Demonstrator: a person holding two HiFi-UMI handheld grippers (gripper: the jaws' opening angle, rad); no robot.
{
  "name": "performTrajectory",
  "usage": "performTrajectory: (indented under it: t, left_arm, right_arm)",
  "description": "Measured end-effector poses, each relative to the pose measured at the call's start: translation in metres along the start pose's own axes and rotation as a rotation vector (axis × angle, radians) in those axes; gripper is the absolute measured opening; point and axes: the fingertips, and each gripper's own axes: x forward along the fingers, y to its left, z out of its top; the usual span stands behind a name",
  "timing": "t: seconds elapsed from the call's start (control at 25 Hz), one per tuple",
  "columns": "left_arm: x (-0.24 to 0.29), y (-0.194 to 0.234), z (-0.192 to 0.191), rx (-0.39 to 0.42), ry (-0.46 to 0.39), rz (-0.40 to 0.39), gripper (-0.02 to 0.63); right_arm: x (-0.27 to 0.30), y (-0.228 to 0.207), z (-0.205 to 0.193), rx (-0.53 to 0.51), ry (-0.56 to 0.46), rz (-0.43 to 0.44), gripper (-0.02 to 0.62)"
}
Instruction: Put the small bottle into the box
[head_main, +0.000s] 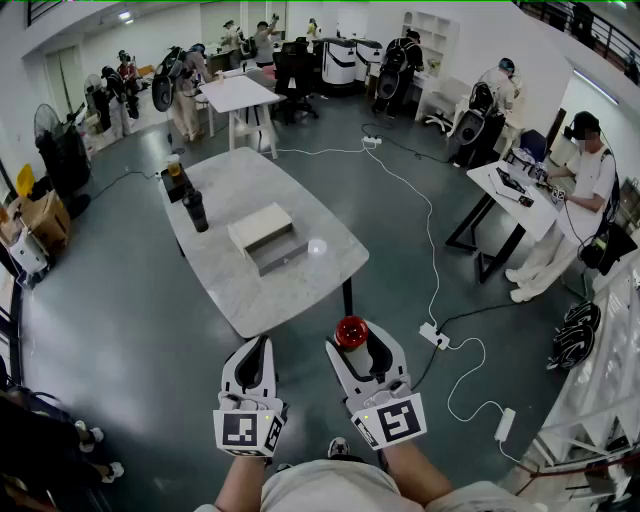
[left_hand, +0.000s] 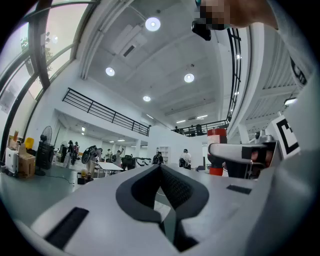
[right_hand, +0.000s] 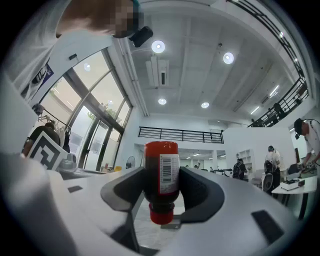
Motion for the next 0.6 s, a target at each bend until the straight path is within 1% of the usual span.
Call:
performTrajectory:
  t: [0.2,0.32,0.52,0.6]
  left_arm:
    - [0.019,-0.018,-0.001,0.011,0.014,0.001,0.023]
    - [0.030,-0.029,-0.006,0.003,0.027,-0.005,0.022]
    - [0.042,-0.043,-0.017,-0.005,0.038,0.048,0.023]
    - [0.048,-0.047,-0.030,-0.003,0.067,0.062,0.023]
  right_arm:
    - [-0.002,-0.022,0.002,0.000,-0.005,0.017,0.233]
    - [-0.002,-0.038,-0.001,0.004,-0.006,0.030,0.233]
    - [-0.006,-0.060,-0.014,0.025,0.006,0.091,0.233]
    - [-0.007,-0.071,-0.024,0.029,0.017,0.094,0.233]
